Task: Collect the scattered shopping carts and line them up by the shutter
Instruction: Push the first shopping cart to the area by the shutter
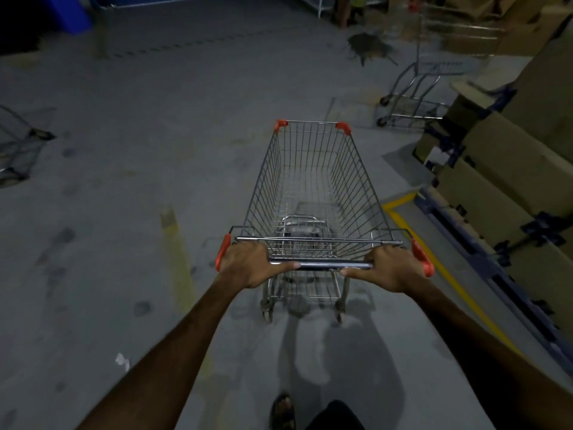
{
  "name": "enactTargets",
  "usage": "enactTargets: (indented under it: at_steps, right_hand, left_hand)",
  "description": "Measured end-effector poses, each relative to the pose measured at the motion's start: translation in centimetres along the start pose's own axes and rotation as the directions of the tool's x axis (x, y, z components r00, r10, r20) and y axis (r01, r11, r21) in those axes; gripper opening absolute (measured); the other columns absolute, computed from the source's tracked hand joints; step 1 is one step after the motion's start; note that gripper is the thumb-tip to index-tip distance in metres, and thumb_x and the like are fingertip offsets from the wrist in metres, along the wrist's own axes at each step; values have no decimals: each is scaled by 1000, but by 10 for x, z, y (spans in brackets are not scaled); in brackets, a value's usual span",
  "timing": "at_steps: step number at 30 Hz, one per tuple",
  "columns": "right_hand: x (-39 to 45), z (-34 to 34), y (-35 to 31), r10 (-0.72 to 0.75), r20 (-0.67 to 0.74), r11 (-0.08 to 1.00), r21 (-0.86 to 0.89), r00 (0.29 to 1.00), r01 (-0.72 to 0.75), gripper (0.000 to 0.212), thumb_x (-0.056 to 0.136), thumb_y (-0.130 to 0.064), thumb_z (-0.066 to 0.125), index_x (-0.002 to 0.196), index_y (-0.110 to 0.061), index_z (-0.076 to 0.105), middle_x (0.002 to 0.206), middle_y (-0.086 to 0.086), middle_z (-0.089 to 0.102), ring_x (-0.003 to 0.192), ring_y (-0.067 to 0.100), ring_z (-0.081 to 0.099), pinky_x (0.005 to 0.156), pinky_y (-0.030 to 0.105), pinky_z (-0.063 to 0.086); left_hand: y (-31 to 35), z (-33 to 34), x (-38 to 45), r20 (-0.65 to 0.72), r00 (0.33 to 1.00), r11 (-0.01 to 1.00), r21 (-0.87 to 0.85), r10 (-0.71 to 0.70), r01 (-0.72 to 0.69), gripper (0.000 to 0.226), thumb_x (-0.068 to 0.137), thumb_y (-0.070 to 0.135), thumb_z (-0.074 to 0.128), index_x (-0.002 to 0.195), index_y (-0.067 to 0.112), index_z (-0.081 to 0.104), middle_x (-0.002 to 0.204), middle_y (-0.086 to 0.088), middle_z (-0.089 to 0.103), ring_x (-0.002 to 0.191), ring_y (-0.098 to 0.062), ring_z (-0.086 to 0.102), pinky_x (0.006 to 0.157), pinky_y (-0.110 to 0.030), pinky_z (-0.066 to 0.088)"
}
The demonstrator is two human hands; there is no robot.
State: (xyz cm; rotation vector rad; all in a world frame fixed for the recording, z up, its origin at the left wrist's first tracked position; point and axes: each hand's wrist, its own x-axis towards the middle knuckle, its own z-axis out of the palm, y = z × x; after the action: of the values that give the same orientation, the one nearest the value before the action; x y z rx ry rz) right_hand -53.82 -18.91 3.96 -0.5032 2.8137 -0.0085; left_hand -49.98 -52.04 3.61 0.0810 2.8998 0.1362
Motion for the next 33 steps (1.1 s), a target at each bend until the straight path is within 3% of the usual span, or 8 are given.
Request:
enactTargets:
  at_steps: [4, 9, 14, 16, 20, 26, 30, 33]
  right_hand:
    - [69, -16, 6, -1, -12, 999, -40, 1000, 0, 102, 62, -114, 16, 71, -27, 70, 66, -7, 64, 67, 12, 63, 78, 37, 58]
    - [162, -37, 15, -41, -40, 998, -41, 998, 39, 106, 62, -113, 14, 83, -31, 77, 74, -6, 70, 70, 13, 65, 76, 36, 58]
    - [260, -69, 23, -90, -67, 996, -23, 994, 88, 97, 62, -113, 15, 64, -27, 60, 62, -10, 58, 64, 13, 61, 72, 33, 54]
    - [302, -82, 28, -92, -65, 996, -14, 994, 91, 98, 63, -113, 17, 65, -26, 62, 64, -9, 62, 65, 12, 63, 74, 35, 57]
    - [381, -104, 38, -109, -36, 994, -6, 993, 109, 94, 63, -113, 17, 64, -29, 58, 66, -8, 64, 68, 13, 65, 81, 39, 59]
    - [484, -141, 48, -138, 23, 990, 25, 990, 137, 89, 76, -105, 26, 72, -25, 65, 64, -10, 63, 61, 4, 60, 66, 28, 47]
    - [554, -157, 56, -148, 14, 989, 15, 989, 148, 97, 71, -109, 17, 74, -25, 67, 64, -9, 63, 60, 6, 61, 64, 26, 46]
    - [608, -168, 62, -134, 13, 991, 0, 991, 134, 104, 66, -111, 12, 83, -28, 72, 68, -10, 64, 64, 6, 61, 66, 29, 46]
  left_hand:
    - [-19, -21, 58, 22, 1000, 1000, -13, 19, -19, 94, 70, 109, 25, 60, 21, 54, 65, 4, 59, 75, -19, 67, 86, -39, 47]
    - [-52, -38, 143, 10, 1000, 1000, -12, -18, 19, 95, 68, 111, 23, 57, 21, 51, 63, 3, 61, 70, -19, 66, 92, -40, 52]
    - [-78, -64, 235, 31, 995, 995, 52, -92, 90, 106, 64, 113, 18, 74, 24, 73, 81, 4, 71, 88, -20, 69, 108, -51, 38]
    - [-87, -78, 272, 39, 994, 994, 41, -100, 98, 105, 66, 112, 21, 76, 22, 73, 82, 5, 70, 89, -20, 69, 105, -49, 42]
    - [-104, -102, 341, 53, 993, 995, 3, -104, 104, 96, 70, 109, 27, 62, 19, 61, 78, 3, 72, 78, -16, 67, 85, -38, 43]
    - [-134, -125, 439, 49, 992, 993, -9, -117, 118, 98, 71, 108, 27, 61, 18, 65, 66, 3, 68, 67, -13, 65, 86, -34, 49]
    - [-153, -147, 503, 69, 991, 993, -8, -116, 117, 89, 71, 108, 28, 58, 23, 53, 73, 3, 69, 76, -18, 68, 85, -37, 50]
    - [-165, -165, 553, 75, 993, 996, -23, -88, 90, 89, 71, 107, 27, 64, 24, 59, 87, -2, 75, 80, -21, 68, 86, -39, 52]
